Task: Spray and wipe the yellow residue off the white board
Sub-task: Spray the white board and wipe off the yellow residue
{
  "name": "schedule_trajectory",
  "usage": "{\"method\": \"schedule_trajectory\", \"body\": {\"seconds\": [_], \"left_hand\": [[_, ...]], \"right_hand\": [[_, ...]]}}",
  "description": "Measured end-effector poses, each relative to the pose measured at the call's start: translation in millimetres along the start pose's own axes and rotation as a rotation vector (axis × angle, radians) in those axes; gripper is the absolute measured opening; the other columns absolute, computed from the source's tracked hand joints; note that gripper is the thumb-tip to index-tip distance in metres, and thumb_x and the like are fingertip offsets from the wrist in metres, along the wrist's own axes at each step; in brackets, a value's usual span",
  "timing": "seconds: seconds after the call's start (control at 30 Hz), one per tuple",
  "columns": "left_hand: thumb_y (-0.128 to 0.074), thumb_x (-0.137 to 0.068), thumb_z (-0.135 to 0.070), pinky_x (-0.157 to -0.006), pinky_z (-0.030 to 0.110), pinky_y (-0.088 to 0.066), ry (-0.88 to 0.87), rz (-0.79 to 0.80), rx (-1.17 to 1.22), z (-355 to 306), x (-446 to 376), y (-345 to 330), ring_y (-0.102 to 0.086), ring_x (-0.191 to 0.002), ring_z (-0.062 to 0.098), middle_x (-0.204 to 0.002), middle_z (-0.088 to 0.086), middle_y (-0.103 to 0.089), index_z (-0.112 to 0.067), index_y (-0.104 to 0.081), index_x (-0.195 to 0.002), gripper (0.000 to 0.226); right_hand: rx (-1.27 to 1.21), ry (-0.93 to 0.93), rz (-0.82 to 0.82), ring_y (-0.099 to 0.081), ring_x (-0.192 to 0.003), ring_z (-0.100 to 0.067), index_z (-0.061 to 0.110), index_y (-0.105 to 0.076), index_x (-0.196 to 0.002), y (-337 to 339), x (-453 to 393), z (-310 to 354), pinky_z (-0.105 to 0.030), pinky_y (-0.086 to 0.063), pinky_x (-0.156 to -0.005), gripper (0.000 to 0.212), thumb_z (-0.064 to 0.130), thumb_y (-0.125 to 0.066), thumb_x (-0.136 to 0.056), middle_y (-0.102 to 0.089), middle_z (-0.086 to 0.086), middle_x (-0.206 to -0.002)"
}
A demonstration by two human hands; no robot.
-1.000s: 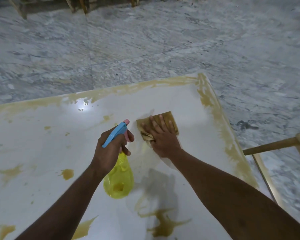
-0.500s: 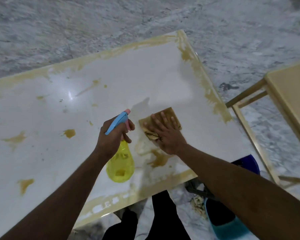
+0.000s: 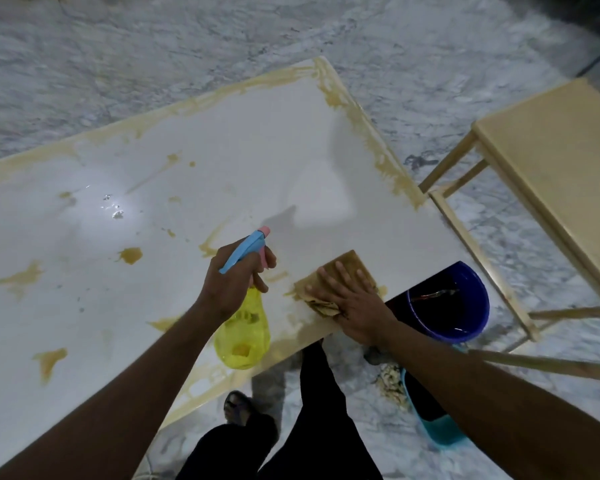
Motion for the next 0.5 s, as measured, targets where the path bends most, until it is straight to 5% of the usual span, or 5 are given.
{"method": "schedule_trajectory", "body": {"seconds": [0.1,0.17,0.3,0.37,0.5], "left_hand": [[-0.047,-0.072,-0.008,-0.057,0.042,-0.056,-0.012,0.037,0.021,-1.6,14.2,2.3,-0.066,-0.083,0.021,-0.088,0.015,-0.068,0.003,-0.068,-0.087,0.028],[-0.047,-0.072,-0.007,-0.053,0.035,-0.055,-0.022,0.056,0.043,-2.8,25.6,7.2,-0.064,-0.081,0.019,-0.086,0.011,-0.068,-0.004,-0.068,-0.077,0.022],[-0.047,-0.072,-0.008,-0.053,0.036,-0.055,-0.024,0.072,0.042,4.1,42.5,29.3,-0.060,-0.087,0.023,-0.083,0.003,-0.071,0.014,-0.065,-0.089,0.033],[-0.048,-0.072,-0.009,-0.054,0.037,-0.056,-0.016,0.060,0.026,8.1,48.0,42.0,-0.062,-0.090,0.025,-0.085,0.003,-0.072,0.015,-0.064,-0.088,0.033],[-0.047,-0.072,-0.007,-0.054,0.038,-0.057,-0.019,0.050,0.032,1.2,48.1,58.9,-0.065,-0.091,0.027,-0.088,0.007,-0.072,0.009,-0.064,-0.077,0.024]], "right_hand": [[-0.123,-0.024,0.083,0.021,-0.155,-0.015,0.045,-0.007,-0.161,8.8,9.4,-1.6,-0.045,0.007,-0.125,0.069,0.049,-0.015,-0.093,0.014,0.018,-0.168],[-0.531,-0.184,0.148,0.003,-0.154,-0.008,0.028,-0.021,-0.163,18.2,13.0,-11.1,-0.044,-0.004,-0.127,0.060,0.039,-0.031,-0.105,-0.006,0.017,-0.166],[-1.310,-0.528,-0.149,-0.054,-0.131,-0.027,0.006,-0.052,-0.140,62.4,25.3,-38.1,-0.035,-0.043,-0.104,0.051,0.032,-0.058,-0.097,-0.059,-0.003,-0.133],[-1.506,-0.615,-0.307,-0.058,-0.115,-0.025,0.004,-0.052,-0.140,81.9,25.5,-48.5,-0.032,-0.045,-0.096,0.048,0.033,-0.054,-0.102,-0.063,-0.003,-0.121],[-1.828,-0.640,-0.438,-0.058,-0.130,-0.029,0.006,-0.050,-0.148,107.0,4.6,-53.3,-0.042,-0.046,-0.111,0.054,0.039,-0.052,-0.105,-0.060,-0.012,-0.144]]}}
Point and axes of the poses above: each hand's wrist, its own x-axis away from the middle knuckle, its own y-axis out of the back of the hand, z = x × y, the point moved 10 cm from there along -x, towards the middle knuckle
